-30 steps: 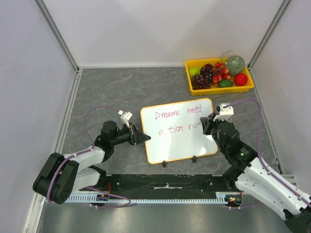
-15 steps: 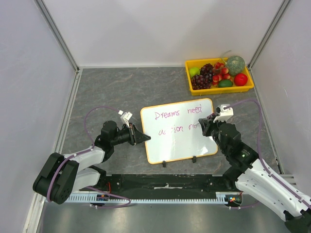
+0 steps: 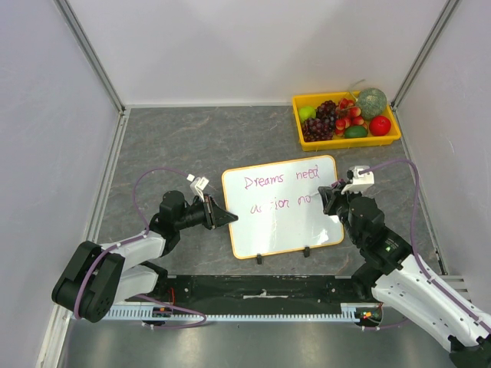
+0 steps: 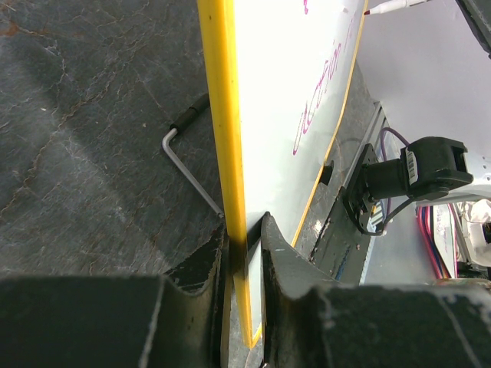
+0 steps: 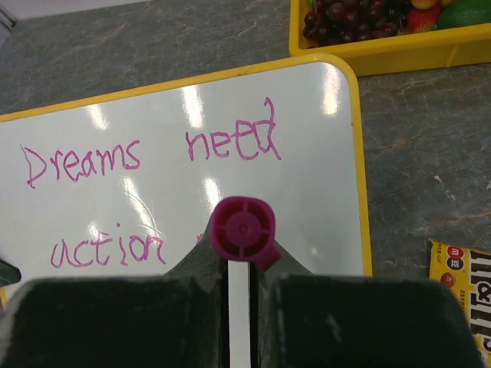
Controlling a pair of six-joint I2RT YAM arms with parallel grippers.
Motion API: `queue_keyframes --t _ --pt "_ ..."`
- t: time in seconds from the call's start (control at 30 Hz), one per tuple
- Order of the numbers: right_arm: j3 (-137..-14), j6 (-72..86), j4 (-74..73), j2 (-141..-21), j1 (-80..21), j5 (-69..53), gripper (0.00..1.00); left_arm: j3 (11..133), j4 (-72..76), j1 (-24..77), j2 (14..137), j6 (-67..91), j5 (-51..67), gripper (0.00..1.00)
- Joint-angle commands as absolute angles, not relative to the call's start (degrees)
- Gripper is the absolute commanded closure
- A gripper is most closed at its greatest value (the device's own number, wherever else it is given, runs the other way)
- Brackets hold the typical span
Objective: Write a sentence on the whiteboard
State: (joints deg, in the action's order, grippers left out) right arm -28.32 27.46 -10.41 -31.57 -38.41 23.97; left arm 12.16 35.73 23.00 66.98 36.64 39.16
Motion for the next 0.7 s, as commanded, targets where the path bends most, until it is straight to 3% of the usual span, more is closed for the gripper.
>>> queue_keyframes --t 0.0,0.67 --pt "-30.24 27.16 -9.58 -31.55 -38.41 27.16 1.0 12.39 32.34 23.2 67.85 31.03 34.37 0.98" --pt "-24.52 28.48 -10.45 -29.27 -38.41 28.39 1.0 12.3 32.34 23.29 67.68 31.11 34.37 0.98"
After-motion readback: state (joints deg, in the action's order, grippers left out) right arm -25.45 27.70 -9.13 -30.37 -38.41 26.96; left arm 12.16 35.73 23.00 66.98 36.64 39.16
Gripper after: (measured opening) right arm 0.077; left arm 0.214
